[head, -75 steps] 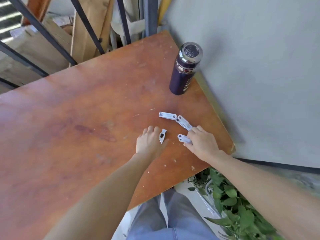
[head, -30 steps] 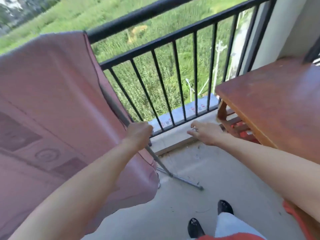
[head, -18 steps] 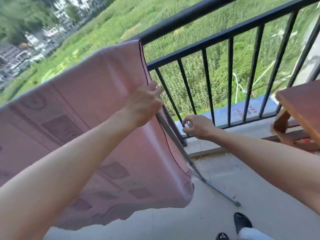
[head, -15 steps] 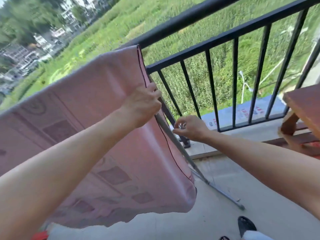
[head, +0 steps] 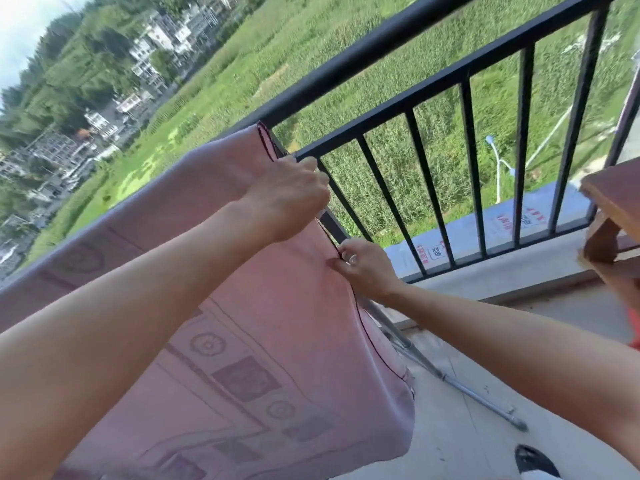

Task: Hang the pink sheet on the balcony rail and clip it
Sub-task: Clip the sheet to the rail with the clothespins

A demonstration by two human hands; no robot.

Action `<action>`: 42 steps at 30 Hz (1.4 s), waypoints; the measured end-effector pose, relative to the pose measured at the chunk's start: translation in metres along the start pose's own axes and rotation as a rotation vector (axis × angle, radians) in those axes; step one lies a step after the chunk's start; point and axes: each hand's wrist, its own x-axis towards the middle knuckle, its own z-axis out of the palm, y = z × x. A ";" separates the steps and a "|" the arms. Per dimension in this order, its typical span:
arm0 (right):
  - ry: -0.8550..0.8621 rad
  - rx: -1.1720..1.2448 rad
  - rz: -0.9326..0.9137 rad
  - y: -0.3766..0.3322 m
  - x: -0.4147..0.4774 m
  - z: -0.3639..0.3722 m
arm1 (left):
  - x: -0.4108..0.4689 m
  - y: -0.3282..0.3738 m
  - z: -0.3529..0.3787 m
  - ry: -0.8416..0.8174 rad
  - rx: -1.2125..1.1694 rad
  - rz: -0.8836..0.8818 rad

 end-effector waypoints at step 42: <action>0.174 0.120 -0.100 -0.023 0.006 -0.013 | -0.006 -0.033 -0.001 -0.025 0.050 0.076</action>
